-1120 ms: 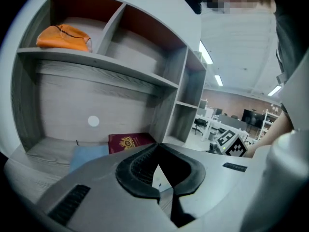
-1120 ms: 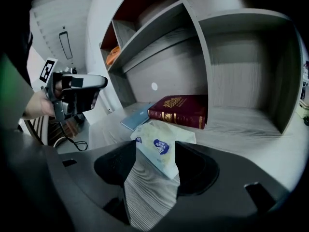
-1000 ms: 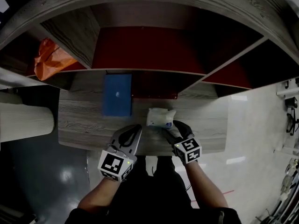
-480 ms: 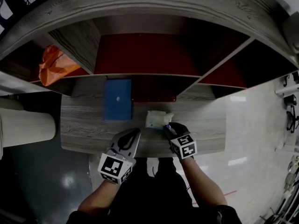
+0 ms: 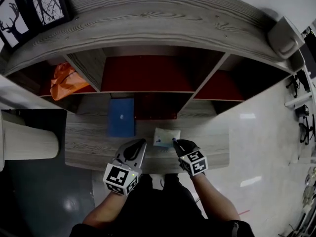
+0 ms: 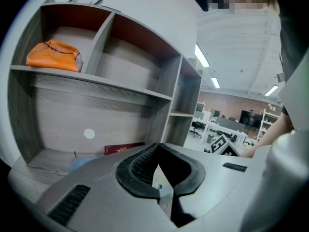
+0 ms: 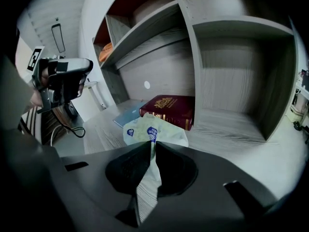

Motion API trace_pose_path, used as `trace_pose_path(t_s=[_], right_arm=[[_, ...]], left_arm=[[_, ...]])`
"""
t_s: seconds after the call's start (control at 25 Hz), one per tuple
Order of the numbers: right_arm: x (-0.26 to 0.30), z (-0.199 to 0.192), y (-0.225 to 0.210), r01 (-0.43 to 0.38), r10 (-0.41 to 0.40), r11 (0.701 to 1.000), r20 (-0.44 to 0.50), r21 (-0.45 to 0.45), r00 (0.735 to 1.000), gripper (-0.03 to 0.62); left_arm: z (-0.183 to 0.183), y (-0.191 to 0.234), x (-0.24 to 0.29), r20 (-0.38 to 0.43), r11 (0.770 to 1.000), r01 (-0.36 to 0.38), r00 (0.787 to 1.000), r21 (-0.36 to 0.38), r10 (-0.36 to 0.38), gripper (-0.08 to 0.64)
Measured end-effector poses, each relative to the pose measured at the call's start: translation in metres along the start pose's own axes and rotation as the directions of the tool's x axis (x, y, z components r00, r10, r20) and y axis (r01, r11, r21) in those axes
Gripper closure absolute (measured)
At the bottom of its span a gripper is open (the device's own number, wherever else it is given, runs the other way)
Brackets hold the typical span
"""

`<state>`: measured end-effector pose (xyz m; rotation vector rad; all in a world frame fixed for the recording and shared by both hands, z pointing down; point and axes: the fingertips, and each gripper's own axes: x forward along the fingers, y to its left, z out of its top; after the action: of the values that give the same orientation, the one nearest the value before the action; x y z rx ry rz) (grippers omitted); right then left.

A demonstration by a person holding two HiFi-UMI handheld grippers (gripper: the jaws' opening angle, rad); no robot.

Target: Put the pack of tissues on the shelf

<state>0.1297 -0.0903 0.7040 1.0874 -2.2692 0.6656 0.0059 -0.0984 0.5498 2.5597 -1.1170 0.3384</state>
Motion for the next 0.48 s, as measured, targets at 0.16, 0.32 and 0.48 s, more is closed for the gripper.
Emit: trace_pose_path(t_s=[0.16, 0.32, 0.48], right_arm=[[-0.029, 0.013, -0.003, -0.006, 0.007, 1.000, 0.040, -0.016, 0.999, 0.560], [-0.065, 0.033, -0.010, -0.001, 0.004, 1.000, 0.106, -0.026, 0.994, 0.561], [-0.109, 0.055, -0.023, 0.015, -0.007, 0.999, 0.191, -0.037, 0.982, 0.561]], left_arm=[[0.014, -0.008, 0.000, 0.022, 1.000, -0.010, 1.000, 0.005, 0.010, 0.546], [0.026, -0.017, 0.002, 0.037, 1.000, -0.024, 0.999, 0.013, 0.024, 0.546], [0.039, -0.030, 0.006, 0.037, 0.998, -0.050, 0.998, 0.027, 0.049, 0.546]])
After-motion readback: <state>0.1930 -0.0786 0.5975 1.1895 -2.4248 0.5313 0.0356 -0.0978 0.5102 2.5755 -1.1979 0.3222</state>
